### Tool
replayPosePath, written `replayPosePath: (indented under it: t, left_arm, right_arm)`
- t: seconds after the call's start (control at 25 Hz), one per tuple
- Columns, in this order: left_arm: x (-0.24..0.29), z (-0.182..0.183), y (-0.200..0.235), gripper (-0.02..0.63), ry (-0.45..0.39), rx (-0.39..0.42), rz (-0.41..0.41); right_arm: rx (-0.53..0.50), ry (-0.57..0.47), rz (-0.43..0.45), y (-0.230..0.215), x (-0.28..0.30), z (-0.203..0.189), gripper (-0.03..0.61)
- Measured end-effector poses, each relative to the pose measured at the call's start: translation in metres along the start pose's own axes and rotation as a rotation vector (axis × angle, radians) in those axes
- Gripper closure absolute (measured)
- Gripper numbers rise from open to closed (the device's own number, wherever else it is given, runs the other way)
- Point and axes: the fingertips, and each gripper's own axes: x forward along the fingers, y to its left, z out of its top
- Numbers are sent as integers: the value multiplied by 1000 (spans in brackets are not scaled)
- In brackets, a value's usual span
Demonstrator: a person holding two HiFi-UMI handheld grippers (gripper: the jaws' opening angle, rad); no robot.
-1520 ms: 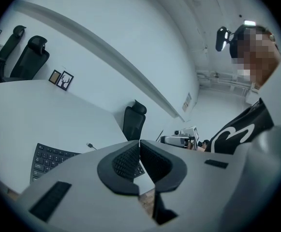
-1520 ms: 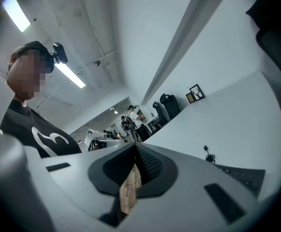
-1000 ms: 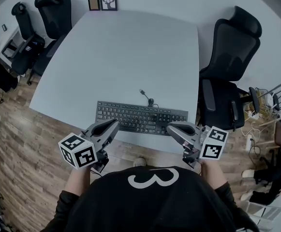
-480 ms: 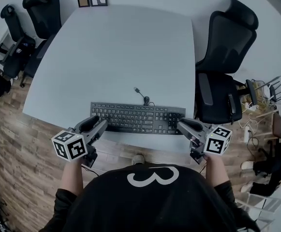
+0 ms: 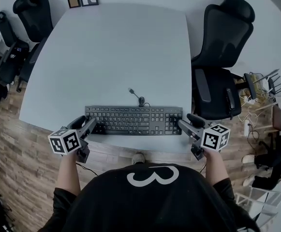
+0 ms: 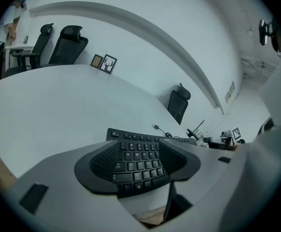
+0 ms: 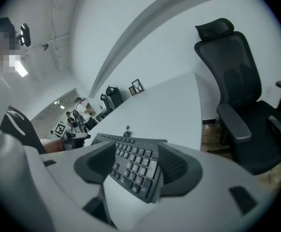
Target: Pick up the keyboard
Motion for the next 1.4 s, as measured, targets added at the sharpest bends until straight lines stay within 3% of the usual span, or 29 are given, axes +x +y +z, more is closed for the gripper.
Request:
replayPosePath:
  t: [0.24,0.48,0.72,1.4]
  left_arm:
    - [13,-8,25,348,45,-21,34]
    - [24,-15,32,350,78,-82,12]
    - [30,-19,34,350,111,-86,9]
    - [37,-24,32,350,146,-120,-19]
  right_arm:
    - [50,62,-34,-24,13,-22,313]
    - [91,117,-17,-32,23,-35,313]
    - [116,133,-45,-41,28,-40,314]
    - [128,198,-13,-27,44,-48,321]
